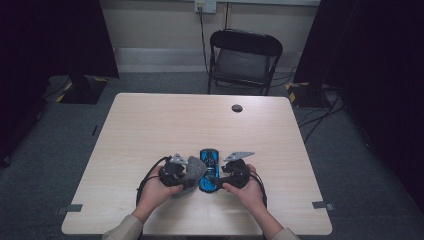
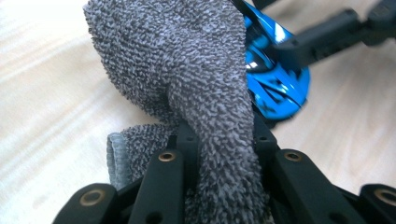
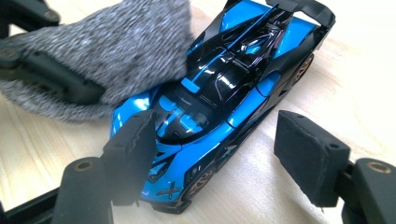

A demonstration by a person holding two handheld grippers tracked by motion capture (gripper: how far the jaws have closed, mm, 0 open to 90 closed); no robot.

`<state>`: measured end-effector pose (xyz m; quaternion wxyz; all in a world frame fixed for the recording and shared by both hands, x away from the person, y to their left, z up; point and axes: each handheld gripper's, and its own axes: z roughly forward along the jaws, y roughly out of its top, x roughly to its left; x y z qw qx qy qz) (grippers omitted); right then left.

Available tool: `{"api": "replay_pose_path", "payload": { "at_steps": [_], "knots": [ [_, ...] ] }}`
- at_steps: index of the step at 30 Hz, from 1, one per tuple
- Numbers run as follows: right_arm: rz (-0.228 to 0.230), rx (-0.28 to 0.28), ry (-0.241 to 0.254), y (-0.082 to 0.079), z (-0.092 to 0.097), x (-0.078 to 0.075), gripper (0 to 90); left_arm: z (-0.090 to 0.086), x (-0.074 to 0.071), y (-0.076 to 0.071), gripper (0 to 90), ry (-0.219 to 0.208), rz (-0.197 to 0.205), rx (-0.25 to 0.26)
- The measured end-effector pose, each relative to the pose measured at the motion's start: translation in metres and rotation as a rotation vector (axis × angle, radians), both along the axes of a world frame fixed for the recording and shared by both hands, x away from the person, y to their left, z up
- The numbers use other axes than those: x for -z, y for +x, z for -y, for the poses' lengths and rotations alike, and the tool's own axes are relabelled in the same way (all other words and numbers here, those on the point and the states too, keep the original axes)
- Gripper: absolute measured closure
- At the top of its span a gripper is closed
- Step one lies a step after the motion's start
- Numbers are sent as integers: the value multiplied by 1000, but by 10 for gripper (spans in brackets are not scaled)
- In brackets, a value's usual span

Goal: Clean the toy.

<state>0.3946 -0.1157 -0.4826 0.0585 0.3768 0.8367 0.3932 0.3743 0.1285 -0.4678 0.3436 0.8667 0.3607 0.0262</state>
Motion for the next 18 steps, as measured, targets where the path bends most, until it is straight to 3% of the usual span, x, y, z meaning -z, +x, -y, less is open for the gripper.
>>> {"api": "replay_pose_path", "payload": {
  "at_steps": [5, 8, 13, 15, 18],
  "knots": [
    [4, 0, -2, -1, 0, 0, 295, -4, -1, -9, 727, 2, -11, 35],
    [6, 1, -5, -1, 0, 0, 296, -9, -5, -5, 725, 3, -3, 20],
    [5, 1, 3, 0, 0, 0, 295, -16, -17, 12, 724, -21, 54, -60],
    [4, 2, 6, 0, 1, 1, 296, -19, -22, 24, 722, -41, 84, -111],
    [0, -2, 9, 0, 1, 1, 295, -19, -24, 42, 720, -36, 110, -161]
  ]
}}
